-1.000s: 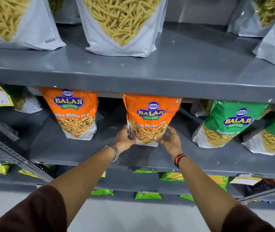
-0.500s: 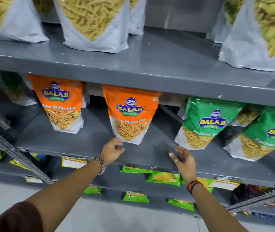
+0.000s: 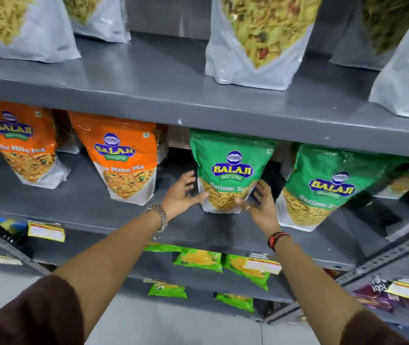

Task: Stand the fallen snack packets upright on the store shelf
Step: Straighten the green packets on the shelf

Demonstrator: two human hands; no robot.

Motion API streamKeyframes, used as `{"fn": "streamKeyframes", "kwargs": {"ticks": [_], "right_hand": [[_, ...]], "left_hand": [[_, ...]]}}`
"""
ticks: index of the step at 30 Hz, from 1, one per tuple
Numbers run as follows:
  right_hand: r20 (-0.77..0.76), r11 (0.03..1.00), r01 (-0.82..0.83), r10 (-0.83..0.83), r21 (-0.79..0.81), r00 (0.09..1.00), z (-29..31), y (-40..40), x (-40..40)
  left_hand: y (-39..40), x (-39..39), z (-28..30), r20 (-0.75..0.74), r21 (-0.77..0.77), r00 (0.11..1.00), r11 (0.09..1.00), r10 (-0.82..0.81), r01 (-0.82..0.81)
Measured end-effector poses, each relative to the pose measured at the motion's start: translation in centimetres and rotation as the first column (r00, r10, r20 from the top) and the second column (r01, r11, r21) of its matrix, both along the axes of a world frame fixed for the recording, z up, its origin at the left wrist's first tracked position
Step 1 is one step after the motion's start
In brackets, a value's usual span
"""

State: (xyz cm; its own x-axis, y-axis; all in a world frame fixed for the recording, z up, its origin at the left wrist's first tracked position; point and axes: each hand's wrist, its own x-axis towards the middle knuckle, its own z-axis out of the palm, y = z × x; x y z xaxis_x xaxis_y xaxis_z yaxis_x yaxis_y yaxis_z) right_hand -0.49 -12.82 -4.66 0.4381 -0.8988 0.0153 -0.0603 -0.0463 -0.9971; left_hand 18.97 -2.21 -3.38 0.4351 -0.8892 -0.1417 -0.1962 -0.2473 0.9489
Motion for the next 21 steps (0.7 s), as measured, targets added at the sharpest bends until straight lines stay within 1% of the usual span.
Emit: {"fn": "streamKeyframes", "kwargs": {"ticks": [3, 4, 6, 8, 10, 12, 14, 15, 17, 18, 20, 21], "right_hand": [[-0.012, 0.999, -0.047, 0.047, -0.002, 0.999, 0.6, -1.1, 0.2], [-0.049, 0.999, -0.043, 0.043, 0.000, 0.998, 0.5, -1.4, 0.3], [-0.144, 0.998, -0.032, 0.025, -0.047, 0.989, 0.3, -1.8, 0.1], [-0.181, 0.996, -0.010, -0.007, -0.091, 0.983, 0.1, -1.7, -0.1], [-0.176, 0.995, -0.013, -0.005, -0.103, 0.984, -0.3, -1.7, -0.6], [-0.113, 0.998, 0.037, -0.043, -0.053, 0.993, -0.2, -1.7, -1.0], [-0.108, 0.999, 0.048, -0.048, -0.007, 0.993, -0.1, -1.9, -1.5], [-0.121, 0.999, 0.043, -0.046, -0.024, 0.992, 0.0, -2.0, -1.7], [-0.099, 0.998, 0.049, -0.052, -0.032, 0.994, 0.1, -2.1, -2.1], [-0.116, 0.996, 0.066, -0.073, -0.065, 0.991, 0.3, -2.1, -2.3], [-0.123, 0.990, 0.106, -0.117, -0.093, 0.985, 0.6, -2.4, -2.7], [-0.124, 0.985, 0.136, -0.148, -0.105, 0.981, 0.9, -2.6, -2.7]], "left_hand": [[-1.8, -1.3, 0.3, -0.009, -0.062, 0.998, 0.996, 0.065, -0.065], [-2.1, -1.6, 0.3, -0.001, -0.069, 0.996, 0.994, 0.086, -0.086], [-2.5, -2.2, 0.4, 0.033, -0.069, 0.989, 0.988, 0.141, -0.139], [-2.8, -2.6, 0.2, 0.050, -0.070, 0.983, 0.982, 0.179, -0.176], [-3.2, -2.9, 0.1, 0.070, -0.066, 0.978, 0.979, 0.195, -0.191], [-3.5, -3.4, 0.2, 0.109, -0.048, 0.973, 0.979, 0.204, -0.200], [-3.8, -4.1, 0.3, 0.149, -0.036, 0.967, 0.979, 0.206, -0.203], [-3.9, -4.4, 0.4, 0.169, -0.037, 0.964, 0.979, 0.205, -0.201], [-4.0, -4.8, 0.4, 0.208, -0.047, 0.957, 0.979, 0.202, -0.196], [-4.0, -4.9, 0.5, 0.221, -0.057, 0.955, 0.980, 0.198, -0.190], [-4.0, -4.7, 0.7, 0.194, -0.108, 0.957, 0.974, 0.216, -0.198], [-4.0, -4.5, 0.7, 0.157, -0.144, 0.954, 0.962, 0.255, -0.233]]}}
